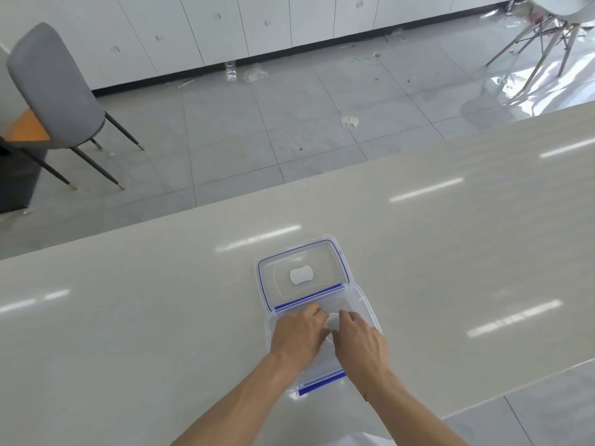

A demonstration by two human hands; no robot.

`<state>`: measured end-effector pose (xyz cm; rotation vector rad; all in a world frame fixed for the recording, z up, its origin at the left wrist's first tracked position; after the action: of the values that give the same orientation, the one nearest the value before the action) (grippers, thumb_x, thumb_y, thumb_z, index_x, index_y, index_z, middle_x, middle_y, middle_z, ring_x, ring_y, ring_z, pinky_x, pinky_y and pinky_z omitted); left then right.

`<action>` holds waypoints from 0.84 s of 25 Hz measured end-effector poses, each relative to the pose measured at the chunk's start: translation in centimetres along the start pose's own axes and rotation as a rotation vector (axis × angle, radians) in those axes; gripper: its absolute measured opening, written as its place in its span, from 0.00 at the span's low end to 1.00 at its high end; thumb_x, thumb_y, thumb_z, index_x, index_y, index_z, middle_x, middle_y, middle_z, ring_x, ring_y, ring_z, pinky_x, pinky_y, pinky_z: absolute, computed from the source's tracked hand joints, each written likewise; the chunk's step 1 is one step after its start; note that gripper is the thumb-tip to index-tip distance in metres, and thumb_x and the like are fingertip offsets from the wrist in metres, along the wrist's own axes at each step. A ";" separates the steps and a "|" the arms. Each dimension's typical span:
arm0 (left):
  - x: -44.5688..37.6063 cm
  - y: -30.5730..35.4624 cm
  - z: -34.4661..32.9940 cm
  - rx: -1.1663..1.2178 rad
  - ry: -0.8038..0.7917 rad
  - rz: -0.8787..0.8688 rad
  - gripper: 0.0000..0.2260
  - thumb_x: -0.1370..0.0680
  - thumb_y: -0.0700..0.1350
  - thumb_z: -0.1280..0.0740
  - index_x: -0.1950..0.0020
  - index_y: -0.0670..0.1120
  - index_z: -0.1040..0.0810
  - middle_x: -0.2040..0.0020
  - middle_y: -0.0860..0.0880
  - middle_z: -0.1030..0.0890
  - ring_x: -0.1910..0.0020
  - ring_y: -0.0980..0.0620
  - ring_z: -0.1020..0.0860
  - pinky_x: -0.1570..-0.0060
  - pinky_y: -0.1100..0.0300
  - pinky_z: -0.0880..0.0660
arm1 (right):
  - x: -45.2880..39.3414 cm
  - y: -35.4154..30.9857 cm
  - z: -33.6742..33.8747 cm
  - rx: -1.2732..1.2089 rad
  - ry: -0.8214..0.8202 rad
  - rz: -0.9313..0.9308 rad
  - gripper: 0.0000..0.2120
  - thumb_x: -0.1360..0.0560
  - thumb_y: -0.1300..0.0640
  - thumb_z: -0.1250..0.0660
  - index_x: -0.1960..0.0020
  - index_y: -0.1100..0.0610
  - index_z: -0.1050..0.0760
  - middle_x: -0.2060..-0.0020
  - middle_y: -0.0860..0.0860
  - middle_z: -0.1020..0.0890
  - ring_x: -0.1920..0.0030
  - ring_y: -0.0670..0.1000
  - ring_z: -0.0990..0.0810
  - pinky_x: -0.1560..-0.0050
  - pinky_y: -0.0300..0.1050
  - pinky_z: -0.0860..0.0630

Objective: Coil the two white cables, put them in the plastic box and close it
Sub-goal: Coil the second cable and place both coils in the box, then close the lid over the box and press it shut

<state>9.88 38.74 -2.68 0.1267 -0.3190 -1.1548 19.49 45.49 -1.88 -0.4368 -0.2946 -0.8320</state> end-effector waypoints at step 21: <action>-2.2 -17.3 1.6 0.484 -0.241 0.801 0.23 0.30 0.57 0.27 0.37 0.52 0.24 0.42 0.52 0.21 0.44 0.49 0.21 0.48 0.57 0.25 | -15.1 4.2 5.1 0.002 -0.186 -0.037 0.30 0.25 0.42 0.33 0.26 0.47 0.35 0.35 0.53 0.25 0.36 0.57 0.24 0.40 0.53 0.26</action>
<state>-6.64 33.85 -6.05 0.2556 -0.7790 -0.2798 12.59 60.16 -4.85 -0.5091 -0.4770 -0.8284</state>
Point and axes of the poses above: each hand's wrist, its own x-axis away from the middle knuckle, its own z-axis out of the back of the hand, y = z × x, the point moved 5 cm from there along -x, towards the middle knuckle
